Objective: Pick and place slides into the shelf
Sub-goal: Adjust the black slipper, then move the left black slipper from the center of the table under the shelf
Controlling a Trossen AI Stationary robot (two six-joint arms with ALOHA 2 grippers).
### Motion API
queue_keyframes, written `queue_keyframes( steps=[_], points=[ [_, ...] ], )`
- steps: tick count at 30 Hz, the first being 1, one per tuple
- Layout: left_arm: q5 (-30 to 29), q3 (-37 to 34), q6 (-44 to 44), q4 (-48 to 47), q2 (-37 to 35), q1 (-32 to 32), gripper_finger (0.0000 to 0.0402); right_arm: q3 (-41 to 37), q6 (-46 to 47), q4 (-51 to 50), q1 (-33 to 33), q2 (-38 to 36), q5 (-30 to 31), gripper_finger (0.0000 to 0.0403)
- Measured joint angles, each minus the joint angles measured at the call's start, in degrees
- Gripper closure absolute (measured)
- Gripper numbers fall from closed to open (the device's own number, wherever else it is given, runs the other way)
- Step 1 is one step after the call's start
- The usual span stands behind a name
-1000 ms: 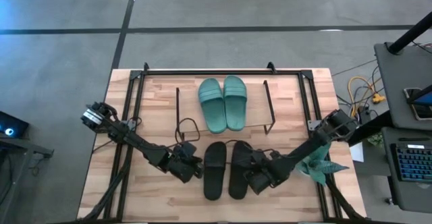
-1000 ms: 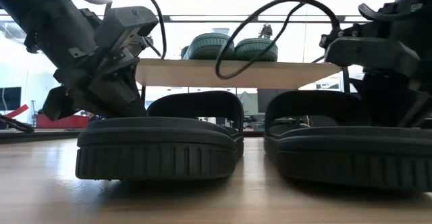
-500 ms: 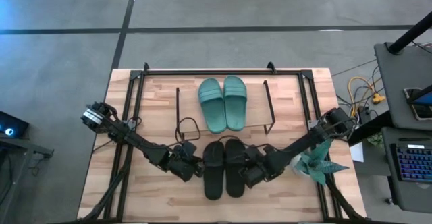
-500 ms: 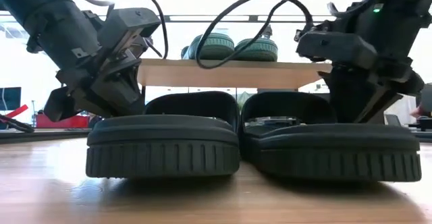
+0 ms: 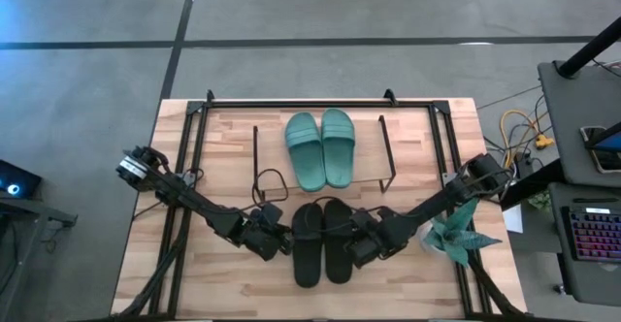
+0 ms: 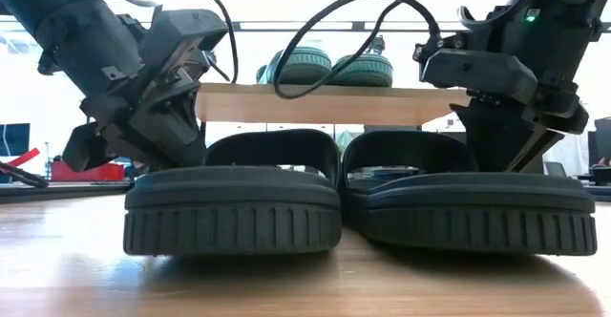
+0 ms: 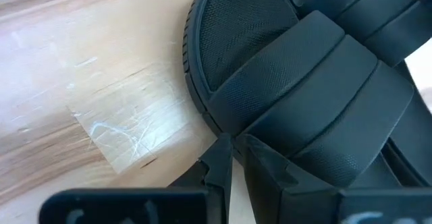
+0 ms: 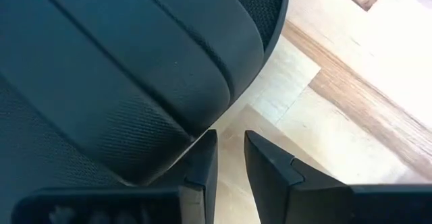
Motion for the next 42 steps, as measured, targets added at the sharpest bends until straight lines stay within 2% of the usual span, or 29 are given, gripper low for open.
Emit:
queue_keyframes(
  steps=[10, 14, 18, 25, 36, 42],
  points=[
    [0.1, 0.0, 3.3, -2.7, -5.3, -0.1, 0.038, 0.0, 2.0, -4.3, 0.2, -2.1, -2.0, 0.0335],
    [3.1, 0.1, 3.3, -3.5, -6.2, -1.8, 0.038, -0.1, 4.2, -6.6, 2.0, -3.8, -2.3, 0.0335],
    [7.9, 1.3, 3.6, 1.6, -5.8, -5.2, 0.038, 0.6, 6.8, -5.7, 5.3, -6.6, -5.8, 0.0335],
    [9.3, 4.8, 4.4, 11.9, -0.9, -10.5, 0.038, 3.4, 11.2, 0.2, 10.6, -7.3, -7.8, 0.0335],
    [14.8, 18.2, 7.7, 12.6, 13.9, -13.0, 0.038, 3.7, 18.6, 1.5, 14.0, -6.3, -3.6, 0.0335],
    [14.2, 20.1, 9.4, 12.6, 15.7, -13.0, 0.038, 3.7, 20.6, 1.7, 14.8, -6.3, -3.1, 0.0335]
  ],
)
